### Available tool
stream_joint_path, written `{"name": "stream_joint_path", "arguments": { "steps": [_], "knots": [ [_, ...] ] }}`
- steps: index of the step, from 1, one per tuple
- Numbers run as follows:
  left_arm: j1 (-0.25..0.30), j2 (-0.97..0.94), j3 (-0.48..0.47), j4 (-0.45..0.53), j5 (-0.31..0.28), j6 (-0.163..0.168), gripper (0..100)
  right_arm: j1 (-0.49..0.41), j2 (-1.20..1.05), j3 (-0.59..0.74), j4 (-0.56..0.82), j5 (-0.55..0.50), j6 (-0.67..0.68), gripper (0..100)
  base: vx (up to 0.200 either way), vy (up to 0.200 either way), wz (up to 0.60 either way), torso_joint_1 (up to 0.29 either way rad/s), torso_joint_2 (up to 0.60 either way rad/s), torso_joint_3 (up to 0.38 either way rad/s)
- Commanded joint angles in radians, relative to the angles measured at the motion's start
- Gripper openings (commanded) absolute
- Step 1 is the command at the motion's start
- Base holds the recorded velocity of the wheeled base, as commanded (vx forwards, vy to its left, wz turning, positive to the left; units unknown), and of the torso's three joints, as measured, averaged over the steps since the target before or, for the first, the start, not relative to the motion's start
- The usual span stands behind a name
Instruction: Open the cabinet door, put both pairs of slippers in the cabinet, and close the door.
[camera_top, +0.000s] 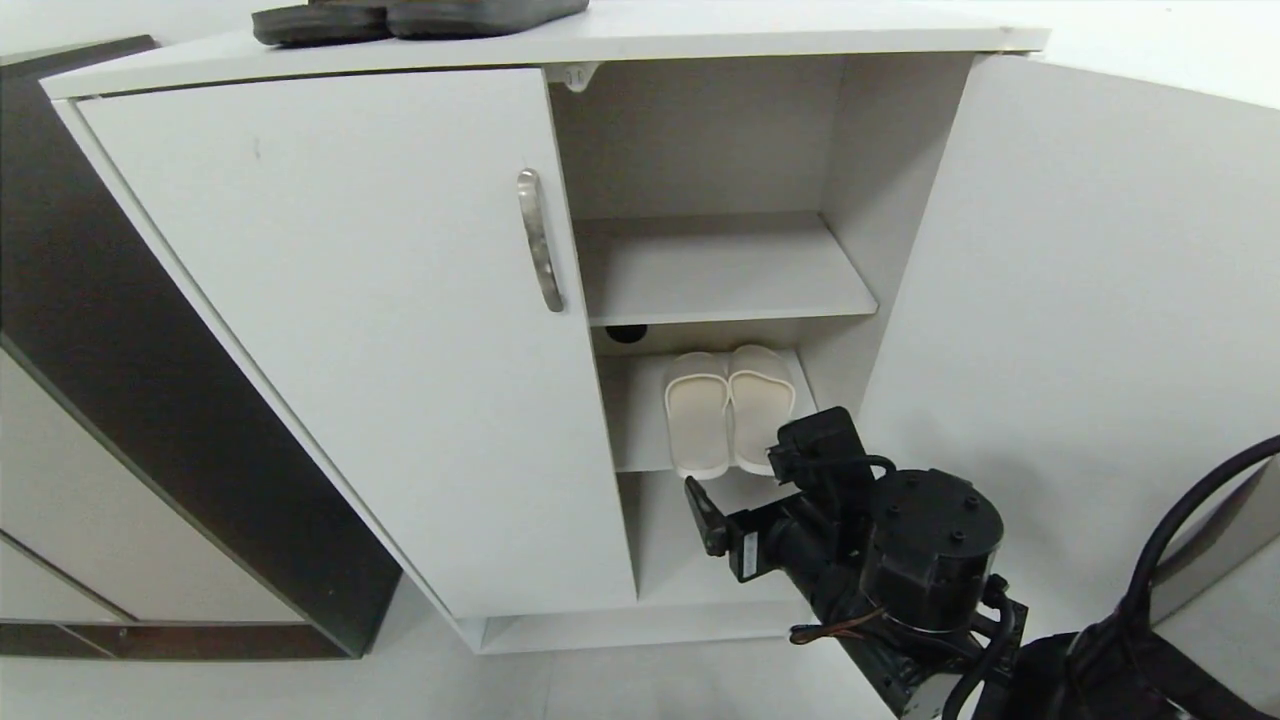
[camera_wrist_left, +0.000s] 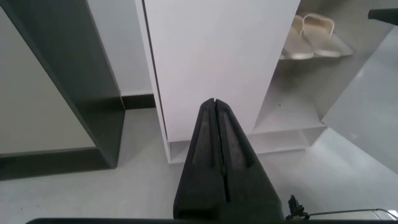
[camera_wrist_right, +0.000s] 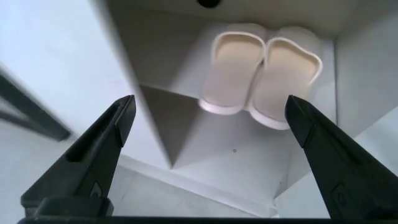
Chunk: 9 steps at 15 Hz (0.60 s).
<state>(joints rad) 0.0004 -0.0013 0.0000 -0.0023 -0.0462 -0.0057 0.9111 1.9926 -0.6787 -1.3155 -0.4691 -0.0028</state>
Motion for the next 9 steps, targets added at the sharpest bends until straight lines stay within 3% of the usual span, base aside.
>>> {"name": "stream_joint_path", "arguments": {
  "steps": [1,3,5,9],
  "knots": [
    [0.0,0.001,0.0,-0.001,0.0,0.0,0,0.0,-0.014,0.018,-0.002,0.009,0.0,100,0.0,0.0,0.0,0.002,0.01,0.212],
    [0.001,0.001,0.0,-0.001,0.0,0.0,0,0.0,-0.018,0.038,-0.014,0.038,0.004,100,0.0,0.0,0.0,0.002,0.0,0.205],
    [0.0,0.001,0.0,-0.001,0.0,0.0,0,0.002,-0.07,0.113,-0.027,0.168,0.007,100,0.0,0.0,0.0,0.002,0.0,0.2],
    [0.001,0.001,0.0,-0.001,0.002,-0.002,0,0.0,-0.098,0.168,-0.022,0.259,0.024,100,0.0,0.0,0.0,0.0,0.0,0.176]
  ]
}}
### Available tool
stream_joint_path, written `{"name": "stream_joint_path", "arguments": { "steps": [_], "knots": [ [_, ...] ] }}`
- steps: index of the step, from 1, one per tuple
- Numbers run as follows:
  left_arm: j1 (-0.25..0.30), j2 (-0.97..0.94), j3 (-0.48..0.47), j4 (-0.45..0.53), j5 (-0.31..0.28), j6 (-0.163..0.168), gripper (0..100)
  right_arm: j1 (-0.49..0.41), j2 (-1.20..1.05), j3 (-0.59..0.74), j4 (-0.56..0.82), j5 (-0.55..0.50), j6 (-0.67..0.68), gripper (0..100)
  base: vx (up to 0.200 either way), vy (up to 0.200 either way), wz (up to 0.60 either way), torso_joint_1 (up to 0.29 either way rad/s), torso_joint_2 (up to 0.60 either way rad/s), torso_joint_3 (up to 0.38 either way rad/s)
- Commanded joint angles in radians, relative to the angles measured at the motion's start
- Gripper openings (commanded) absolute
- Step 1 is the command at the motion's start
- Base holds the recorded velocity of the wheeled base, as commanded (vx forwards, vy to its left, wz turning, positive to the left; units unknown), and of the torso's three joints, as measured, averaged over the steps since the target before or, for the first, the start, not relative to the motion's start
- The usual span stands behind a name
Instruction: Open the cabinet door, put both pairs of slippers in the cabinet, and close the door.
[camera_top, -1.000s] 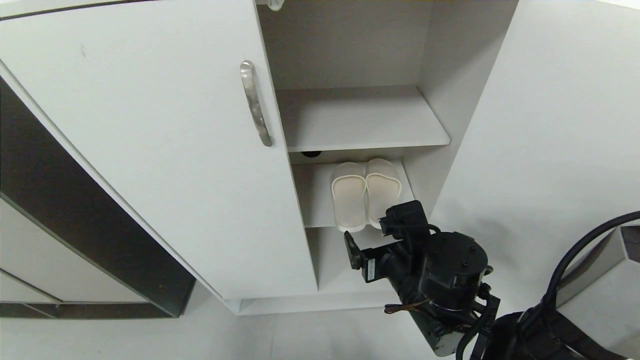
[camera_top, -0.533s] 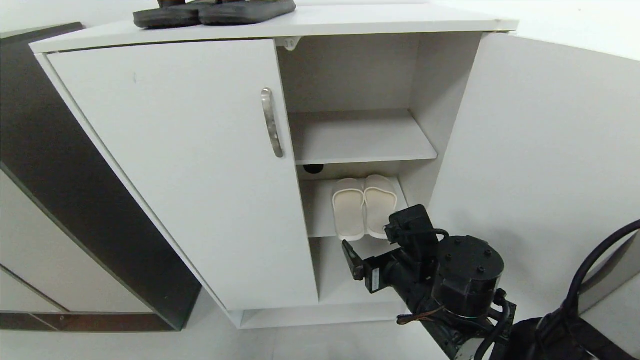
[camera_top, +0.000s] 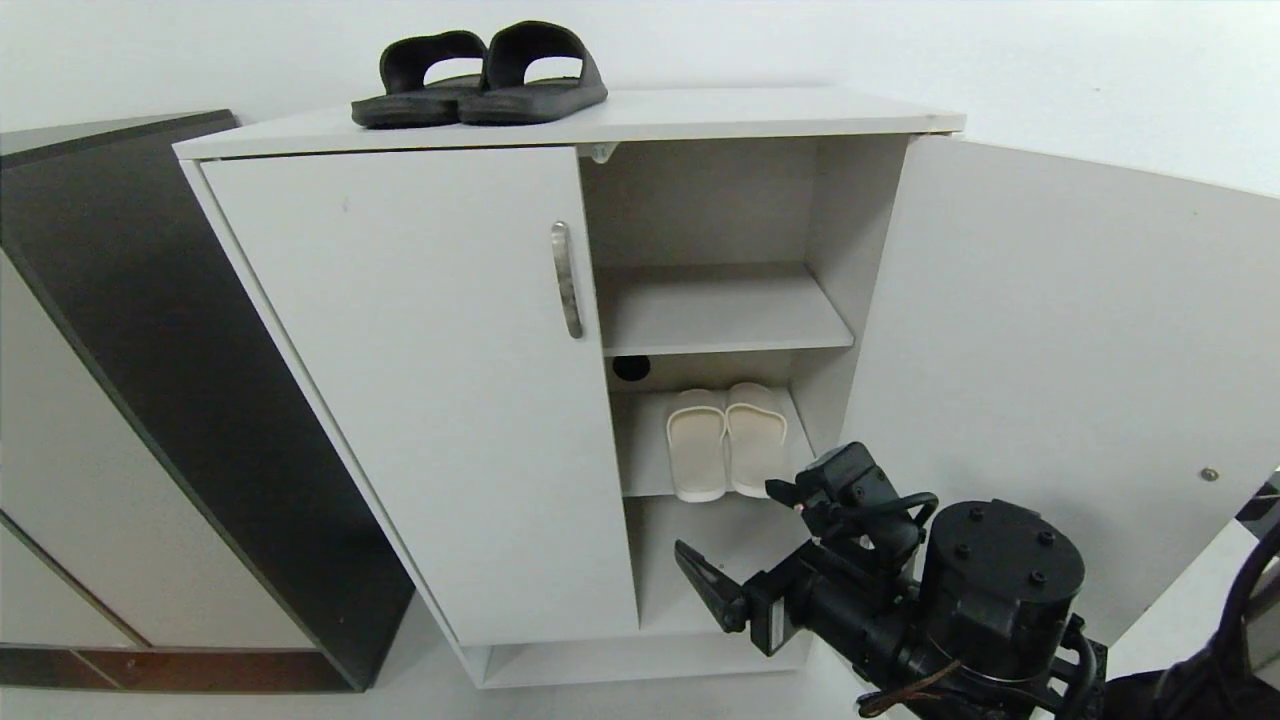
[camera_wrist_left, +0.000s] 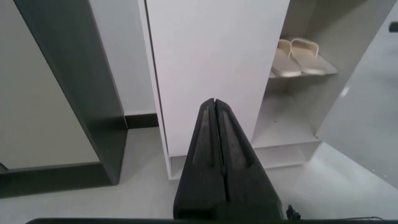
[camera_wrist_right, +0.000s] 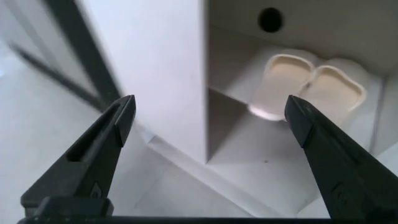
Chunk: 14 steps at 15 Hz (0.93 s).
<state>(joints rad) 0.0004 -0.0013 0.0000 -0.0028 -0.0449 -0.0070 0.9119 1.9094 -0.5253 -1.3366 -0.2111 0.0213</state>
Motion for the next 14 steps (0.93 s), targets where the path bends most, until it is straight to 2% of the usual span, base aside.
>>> {"name": "stream_joint_path", "arguments": {
  "steps": [1,10,14],
  "knots": [
    [0.0,0.001,0.0,0.0,0.0,-0.001,0,-0.004,-0.013,0.011,0.0,0.001,0.0,100,0.0,0.0,0.0,0.002,0.0,0.051],
    [0.001,0.001,0.0,0.0,0.0,-0.001,0,-0.088,0.023,-0.033,0.0,-0.013,-0.004,100,0.0,0.0,0.0,0.0,0.0,0.0],
    [0.0,0.001,0.0,0.0,0.0,-0.001,0,-0.094,0.034,-0.019,-0.069,-0.008,-0.006,100,0.0,0.2,0.0,0.005,0.0,0.004]
  ]
}}
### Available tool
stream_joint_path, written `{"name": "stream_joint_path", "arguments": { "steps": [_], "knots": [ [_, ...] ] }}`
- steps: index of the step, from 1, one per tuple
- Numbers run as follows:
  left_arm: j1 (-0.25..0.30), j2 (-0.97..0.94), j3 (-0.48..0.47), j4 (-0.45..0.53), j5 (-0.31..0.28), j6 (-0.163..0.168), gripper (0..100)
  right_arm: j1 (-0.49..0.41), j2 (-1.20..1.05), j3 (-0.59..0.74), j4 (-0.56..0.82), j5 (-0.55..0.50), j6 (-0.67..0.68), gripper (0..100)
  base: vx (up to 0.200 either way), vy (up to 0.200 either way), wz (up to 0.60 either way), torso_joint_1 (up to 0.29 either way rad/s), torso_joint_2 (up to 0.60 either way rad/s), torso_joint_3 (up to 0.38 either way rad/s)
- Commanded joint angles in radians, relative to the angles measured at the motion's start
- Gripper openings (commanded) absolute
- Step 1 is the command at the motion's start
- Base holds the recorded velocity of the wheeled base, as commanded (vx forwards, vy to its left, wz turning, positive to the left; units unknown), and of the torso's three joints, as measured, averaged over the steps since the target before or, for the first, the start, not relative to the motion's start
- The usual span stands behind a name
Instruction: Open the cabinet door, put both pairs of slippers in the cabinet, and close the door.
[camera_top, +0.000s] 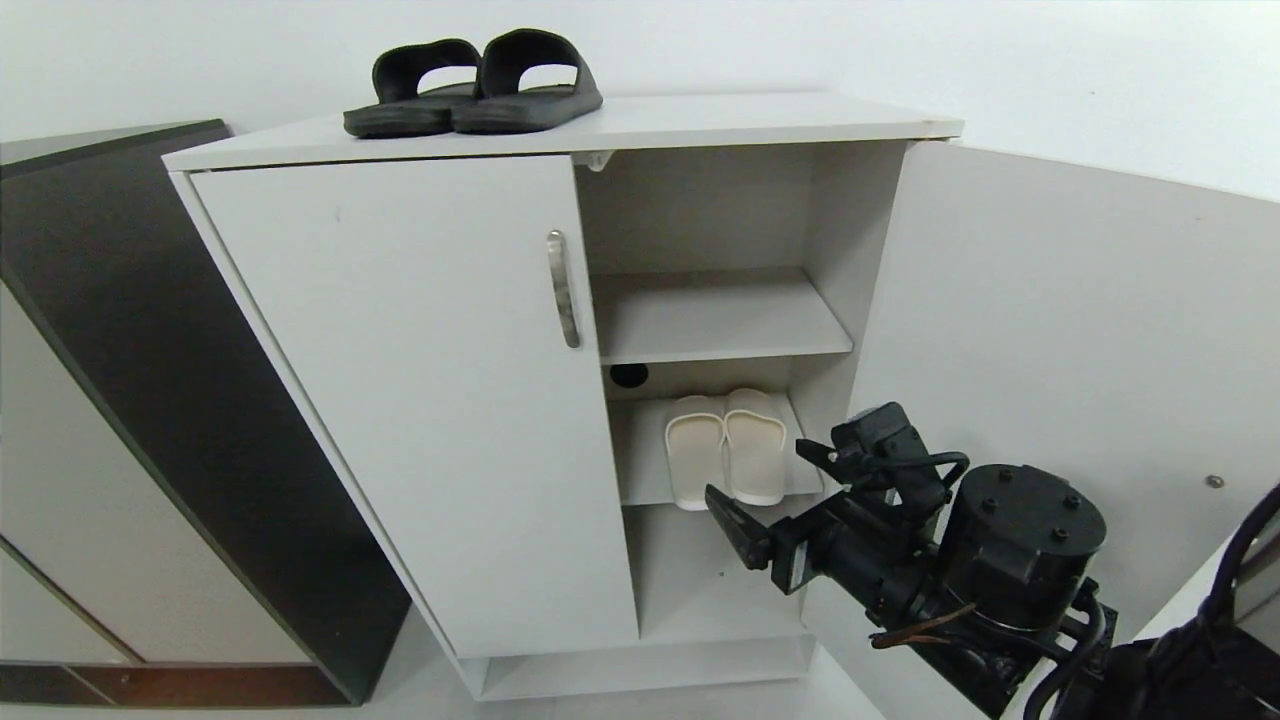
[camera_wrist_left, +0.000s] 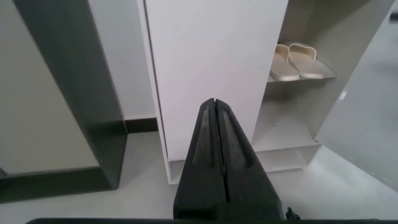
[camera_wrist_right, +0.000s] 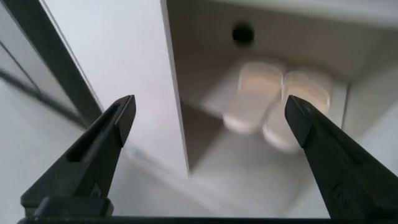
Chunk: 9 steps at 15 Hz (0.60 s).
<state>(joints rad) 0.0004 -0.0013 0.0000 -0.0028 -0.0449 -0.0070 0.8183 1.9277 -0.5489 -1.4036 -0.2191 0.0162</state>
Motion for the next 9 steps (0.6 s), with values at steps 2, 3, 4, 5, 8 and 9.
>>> {"name": "stream_joint_path", "arguments": {
  "steps": [2,3,4,5,8,9],
  "knots": [
    [0.001,0.001,0.0,0.0,0.0,-0.001,0,-0.007,0.02,0.007,-0.002,0.0,-0.002,100,0.0,0.2,0.0,0.01,0.0,0.002],
    [0.0,0.001,0.0,0.0,0.0,-0.001,0,-0.007,0.022,0.007,-0.002,-0.002,-0.004,100,0.0,0.2,0.0,-0.002,0.0,-0.002],
    [0.0,0.001,0.0,0.0,0.0,-0.001,0,-0.007,0.022,0.011,-0.002,-0.002,-0.004,100,0.0,0.2,0.0,0.002,0.0,0.002],
    [0.001,0.001,0.0,0.0,0.0,-0.001,0,-0.007,0.022,0.011,-0.002,-0.002,-0.005,100,0.0,0.2,0.0,-0.002,0.0,-0.002],
    [0.001,0.001,0.0,0.0,0.0,-0.001,0,-0.007,0.024,0.012,-0.002,-0.002,-0.007,100,0.0,0.2,0.0,0.004,0.0,0.002],
    [0.001,0.001,0.0,0.0,0.0,-0.001,0,-0.007,0.024,0.014,-0.002,-0.002,-0.007,100,0.0,0.2,0.0,0.002,0.0,0.002]
  ]
}}
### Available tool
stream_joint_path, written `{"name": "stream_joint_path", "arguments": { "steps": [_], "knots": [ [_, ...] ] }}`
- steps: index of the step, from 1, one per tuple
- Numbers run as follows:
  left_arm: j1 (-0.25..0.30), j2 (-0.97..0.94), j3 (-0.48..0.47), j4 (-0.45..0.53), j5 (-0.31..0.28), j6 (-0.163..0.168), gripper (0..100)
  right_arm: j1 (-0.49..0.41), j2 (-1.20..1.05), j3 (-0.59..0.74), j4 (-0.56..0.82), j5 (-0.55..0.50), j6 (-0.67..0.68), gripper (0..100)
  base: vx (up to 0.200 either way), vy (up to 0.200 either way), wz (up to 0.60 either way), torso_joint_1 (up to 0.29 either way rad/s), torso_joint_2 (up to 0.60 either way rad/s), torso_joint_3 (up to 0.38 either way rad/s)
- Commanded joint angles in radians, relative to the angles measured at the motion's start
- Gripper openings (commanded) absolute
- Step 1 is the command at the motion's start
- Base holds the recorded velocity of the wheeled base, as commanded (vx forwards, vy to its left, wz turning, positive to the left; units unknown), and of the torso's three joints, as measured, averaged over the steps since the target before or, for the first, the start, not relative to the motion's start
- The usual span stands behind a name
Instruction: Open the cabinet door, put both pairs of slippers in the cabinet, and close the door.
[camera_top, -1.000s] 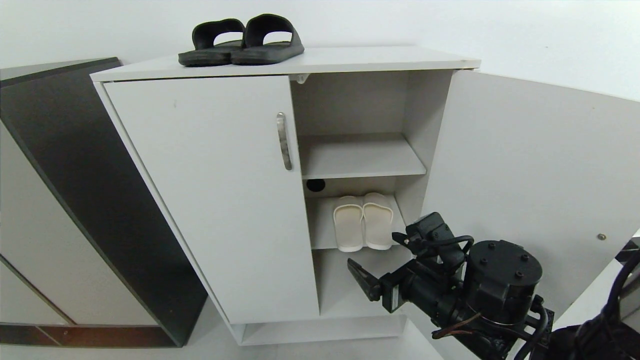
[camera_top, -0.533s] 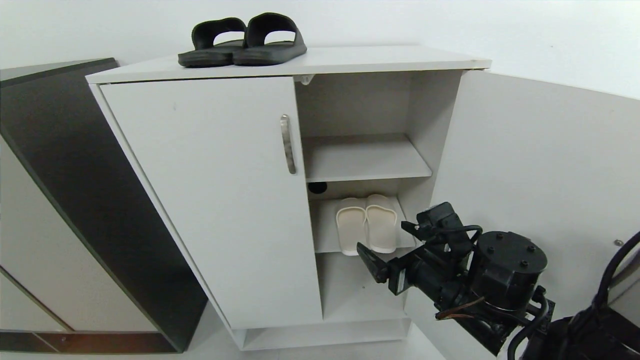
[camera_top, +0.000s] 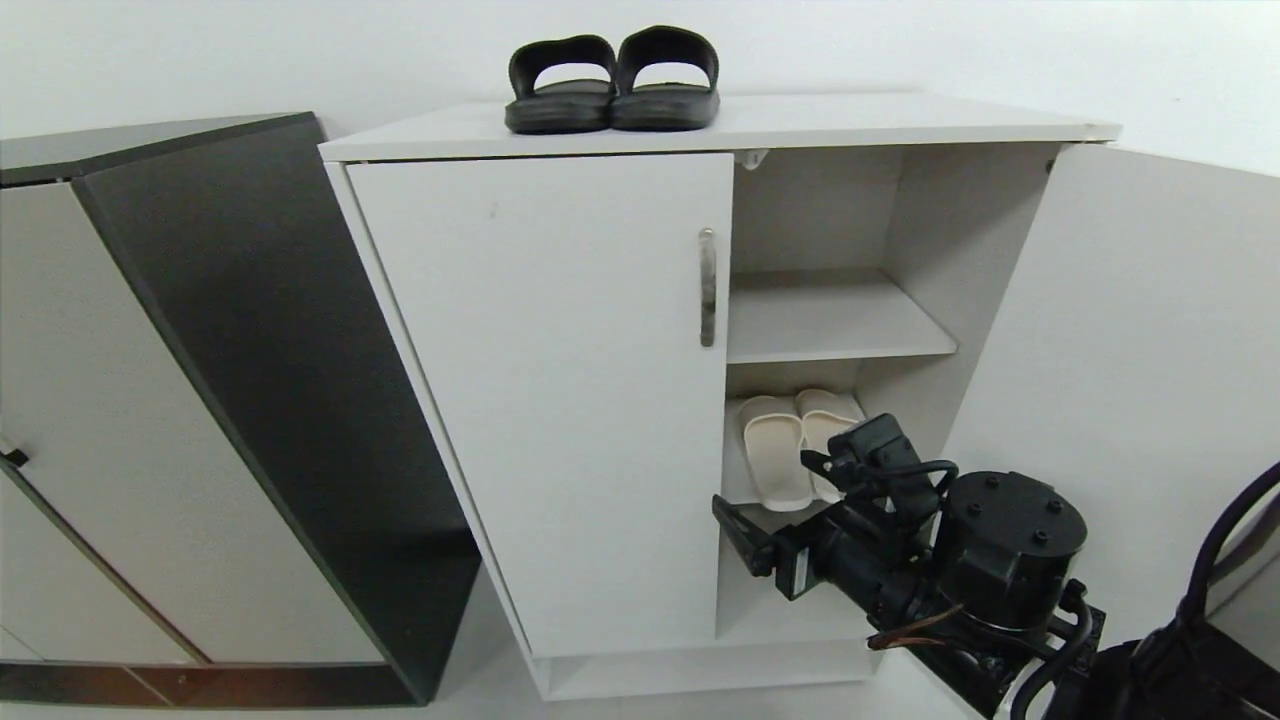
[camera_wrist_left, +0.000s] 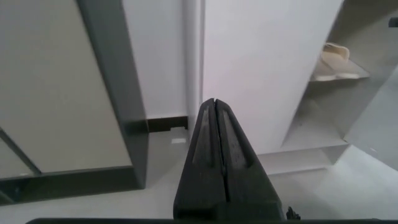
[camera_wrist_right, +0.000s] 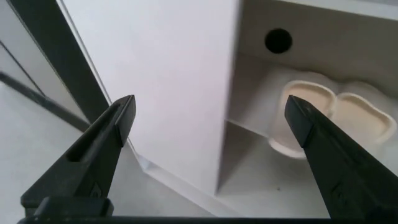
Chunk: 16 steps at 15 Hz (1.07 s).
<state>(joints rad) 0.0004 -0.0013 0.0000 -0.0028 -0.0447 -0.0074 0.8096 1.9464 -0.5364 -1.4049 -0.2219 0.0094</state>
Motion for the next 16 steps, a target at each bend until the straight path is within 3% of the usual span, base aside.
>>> {"name": "stream_joint_path", "arguments": {
  "steps": [1,7,16],
  "knots": [
    [0.001,0.001,0.0,0.001,0.0,0.0,0,0.002,0.005,0.001,0.0,0.001,0.0,100,0.0,0.2,0.0,0.002,0.0,0.002],
    [0.001,0.001,0.0,0.0,0.0,-0.002,0,0.002,0.005,0.006,0.0,0.004,-0.014,100,0.0,0.2,0.0,0.002,0.0,0.005],
    [0.001,0.001,0.0,0.0,0.003,-0.003,0,0.002,0.005,0.015,0.0,0.006,-0.022,100,0.0,0.0,0.0,0.0,0.0,0.0]
  ]
}}
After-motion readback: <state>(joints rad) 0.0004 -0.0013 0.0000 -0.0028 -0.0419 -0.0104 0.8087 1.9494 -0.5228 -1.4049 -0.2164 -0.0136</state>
